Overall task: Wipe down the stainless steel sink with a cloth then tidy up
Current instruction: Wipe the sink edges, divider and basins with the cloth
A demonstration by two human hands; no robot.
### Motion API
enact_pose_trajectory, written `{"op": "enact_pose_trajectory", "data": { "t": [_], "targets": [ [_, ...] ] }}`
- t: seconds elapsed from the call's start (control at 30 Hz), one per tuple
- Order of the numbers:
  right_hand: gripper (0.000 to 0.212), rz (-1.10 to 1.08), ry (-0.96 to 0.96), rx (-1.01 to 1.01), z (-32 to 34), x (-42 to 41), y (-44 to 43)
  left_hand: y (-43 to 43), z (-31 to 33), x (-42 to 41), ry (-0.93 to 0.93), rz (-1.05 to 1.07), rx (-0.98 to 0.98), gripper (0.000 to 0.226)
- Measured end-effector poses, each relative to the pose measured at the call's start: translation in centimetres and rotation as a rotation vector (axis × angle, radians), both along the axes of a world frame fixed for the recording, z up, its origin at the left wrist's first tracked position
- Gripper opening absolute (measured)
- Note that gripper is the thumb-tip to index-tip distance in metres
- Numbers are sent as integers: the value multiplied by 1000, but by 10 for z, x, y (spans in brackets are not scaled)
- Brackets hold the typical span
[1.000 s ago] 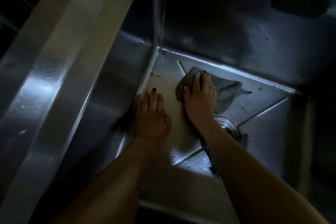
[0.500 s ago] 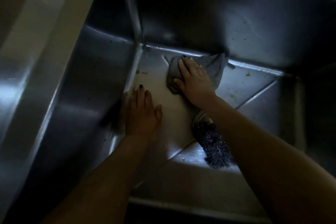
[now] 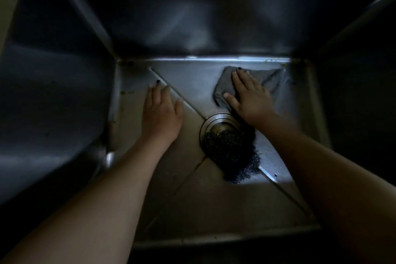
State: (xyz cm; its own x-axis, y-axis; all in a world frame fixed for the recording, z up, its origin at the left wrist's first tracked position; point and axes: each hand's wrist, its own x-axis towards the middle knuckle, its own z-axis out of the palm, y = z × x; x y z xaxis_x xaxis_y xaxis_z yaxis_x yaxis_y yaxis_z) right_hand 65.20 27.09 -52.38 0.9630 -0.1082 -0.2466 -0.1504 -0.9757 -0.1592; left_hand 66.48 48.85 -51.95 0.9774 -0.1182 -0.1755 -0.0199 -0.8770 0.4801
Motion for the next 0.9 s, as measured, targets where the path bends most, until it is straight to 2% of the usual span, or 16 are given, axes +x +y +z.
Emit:
{"op": "enact_pose_trajectory", "data": {
  "t": [0.2, 0.5, 0.67, 0.9],
  "targets": [
    [69, -105, 27, -26, -1, -39, 7, -45, -13, 12, 19, -102, 36, 54],
    [70, -109, 30, -6, -4, -43, 6, -79, -30, 27, -15, -73, 87, 51],
    [85, -97, -36, -32, -10, -35, 1, -80, -39, 21, -100, -88, 179, 54],
    [63, -300, -113, -53, -13, 1, -13, -79, -40, 22, -114, -85, 173, 55]
  ]
}}
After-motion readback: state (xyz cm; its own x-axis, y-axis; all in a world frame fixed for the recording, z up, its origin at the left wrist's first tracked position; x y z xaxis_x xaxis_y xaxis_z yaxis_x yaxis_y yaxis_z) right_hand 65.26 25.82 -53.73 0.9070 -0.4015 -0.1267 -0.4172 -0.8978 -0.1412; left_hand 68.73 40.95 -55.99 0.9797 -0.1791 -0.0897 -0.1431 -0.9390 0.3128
